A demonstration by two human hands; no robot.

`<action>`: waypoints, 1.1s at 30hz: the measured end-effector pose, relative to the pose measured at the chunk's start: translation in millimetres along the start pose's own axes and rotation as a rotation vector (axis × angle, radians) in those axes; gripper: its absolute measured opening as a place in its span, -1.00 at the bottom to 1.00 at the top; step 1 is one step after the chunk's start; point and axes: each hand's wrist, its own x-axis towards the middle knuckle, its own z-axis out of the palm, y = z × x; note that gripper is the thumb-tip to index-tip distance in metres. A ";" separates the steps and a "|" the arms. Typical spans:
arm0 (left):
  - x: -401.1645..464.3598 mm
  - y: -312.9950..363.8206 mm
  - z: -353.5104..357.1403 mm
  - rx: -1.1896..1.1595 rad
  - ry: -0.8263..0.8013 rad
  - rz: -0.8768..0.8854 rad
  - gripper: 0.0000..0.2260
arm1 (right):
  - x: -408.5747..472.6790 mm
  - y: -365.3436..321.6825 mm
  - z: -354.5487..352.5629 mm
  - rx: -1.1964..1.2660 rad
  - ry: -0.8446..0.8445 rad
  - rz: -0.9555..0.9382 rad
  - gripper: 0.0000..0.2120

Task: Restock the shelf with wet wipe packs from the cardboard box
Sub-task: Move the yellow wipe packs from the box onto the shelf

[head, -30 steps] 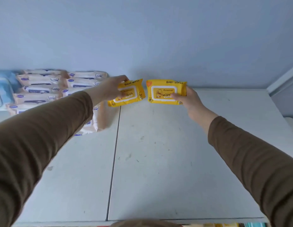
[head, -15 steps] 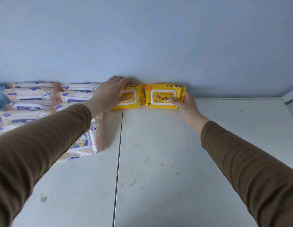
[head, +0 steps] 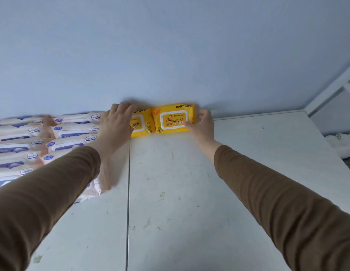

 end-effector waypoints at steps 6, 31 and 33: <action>-16.4 43.5 -20.2 -0.058 0.026 0.117 -0.43 | -42.5 1.6 -38.8 -0.137 0.007 -0.116 -0.48; -278.3 350.0 -30.4 -0.429 -0.159 0.426 -0.54 | -387.6 167.0 -309.1 -0.253 0.218 -0.041 -0.66; -292.3 381.9 -25.4 -0.438 -0.152 0.478 -0.54 | -399.8 189.7 -331.2 -0.249 0.220 -0.003 -0.66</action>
